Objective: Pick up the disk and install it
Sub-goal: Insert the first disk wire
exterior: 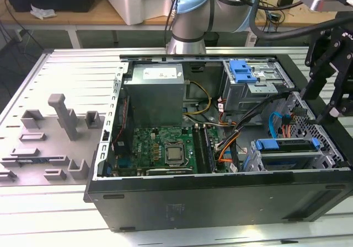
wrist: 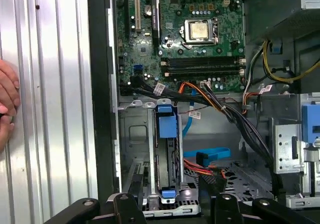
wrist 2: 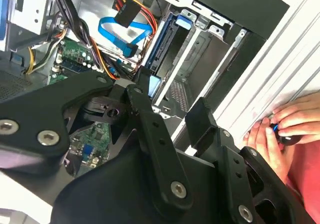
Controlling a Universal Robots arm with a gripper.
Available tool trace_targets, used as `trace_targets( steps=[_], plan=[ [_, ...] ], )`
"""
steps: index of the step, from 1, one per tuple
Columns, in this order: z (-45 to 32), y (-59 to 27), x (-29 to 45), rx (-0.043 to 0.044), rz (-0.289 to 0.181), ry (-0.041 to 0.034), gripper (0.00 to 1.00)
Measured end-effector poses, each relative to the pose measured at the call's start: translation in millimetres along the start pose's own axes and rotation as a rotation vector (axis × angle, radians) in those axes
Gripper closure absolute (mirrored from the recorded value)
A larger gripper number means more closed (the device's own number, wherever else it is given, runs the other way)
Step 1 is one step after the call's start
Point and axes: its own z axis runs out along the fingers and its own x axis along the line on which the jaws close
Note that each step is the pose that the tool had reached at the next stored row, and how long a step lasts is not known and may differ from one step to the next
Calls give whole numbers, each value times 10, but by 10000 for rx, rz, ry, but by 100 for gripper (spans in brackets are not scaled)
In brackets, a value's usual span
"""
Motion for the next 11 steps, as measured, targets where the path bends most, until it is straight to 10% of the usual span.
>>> trace_targets(
  steps=[3, 7, 11],
  plan=[
    [7, -50, -35, 5, 514, 27, 44],
    [30, -96, -46, 24, 967, 282, 44],
    [37, -106, -122, 22, 1145, 299, 44]
  ],
)
